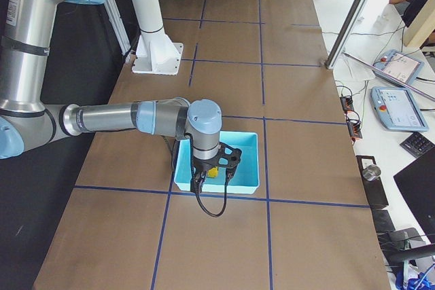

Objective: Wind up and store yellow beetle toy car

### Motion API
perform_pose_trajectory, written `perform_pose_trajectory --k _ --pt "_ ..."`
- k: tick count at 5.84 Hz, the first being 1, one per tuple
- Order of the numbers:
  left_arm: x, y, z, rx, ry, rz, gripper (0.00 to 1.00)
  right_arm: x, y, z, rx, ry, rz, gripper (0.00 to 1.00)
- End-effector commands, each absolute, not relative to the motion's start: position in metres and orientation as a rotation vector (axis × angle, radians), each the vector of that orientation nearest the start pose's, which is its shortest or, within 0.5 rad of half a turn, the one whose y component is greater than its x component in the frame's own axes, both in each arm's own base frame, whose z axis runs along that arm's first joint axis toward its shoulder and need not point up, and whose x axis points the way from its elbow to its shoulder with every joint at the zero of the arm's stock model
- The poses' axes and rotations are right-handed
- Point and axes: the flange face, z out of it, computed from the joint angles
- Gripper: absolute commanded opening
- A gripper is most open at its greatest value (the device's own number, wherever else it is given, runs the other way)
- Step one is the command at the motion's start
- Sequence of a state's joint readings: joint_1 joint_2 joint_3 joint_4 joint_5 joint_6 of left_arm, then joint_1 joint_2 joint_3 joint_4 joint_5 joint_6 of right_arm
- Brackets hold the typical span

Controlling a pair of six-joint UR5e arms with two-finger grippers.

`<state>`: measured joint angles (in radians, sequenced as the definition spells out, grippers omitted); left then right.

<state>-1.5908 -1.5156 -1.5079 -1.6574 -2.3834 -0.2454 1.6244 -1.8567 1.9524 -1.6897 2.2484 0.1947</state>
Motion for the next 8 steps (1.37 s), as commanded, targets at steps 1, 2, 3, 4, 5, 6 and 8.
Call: perform_pose_trajectory --k 1,2,3,4,5,6,8 --pt "-0.070 -0.462 0.705 -0.121 0.807 -0.263 1.00 0.090 -0.366 0.621 -0.054 -0.681 0.233 1.00" --pt "-0.070 -0.462 0.705 -0.122 0.808 -0.264 1.00 0.090 -0.367 0.634 -0.066 -0.680 0.211 1.00" --pt "-0.070 -0.462 0.704 -0.121 0.810 -0.263 1.00 0.090 -0.369 0.644 -0.065 -0.680 0.160 1.00" --pt "-0.070 -0.462 0.704 -0.121 0.810 -0.263 1.00 0.091 -0.370 0.645 -0.066 -0.681 0.157 1.00" --pt "-0.070 -0.462 0.704 -0.121 0.812 -0.263 1.00 0.091 -0.387 0.653 -0.073 -0.683 0.162 1.00" --pt "-0.070 -0.462 0.703 -0.120 0.812 -0.262 1.00 0.092 -0.395 0.650 -0.064 -0.685 0.161 1.00" --pt "-0.070 -0.462 0.704 -0.121 0.812 -0.263 1.00 0.091 -0.396 0.640 -0.046 -0.698 0.149 1.00"
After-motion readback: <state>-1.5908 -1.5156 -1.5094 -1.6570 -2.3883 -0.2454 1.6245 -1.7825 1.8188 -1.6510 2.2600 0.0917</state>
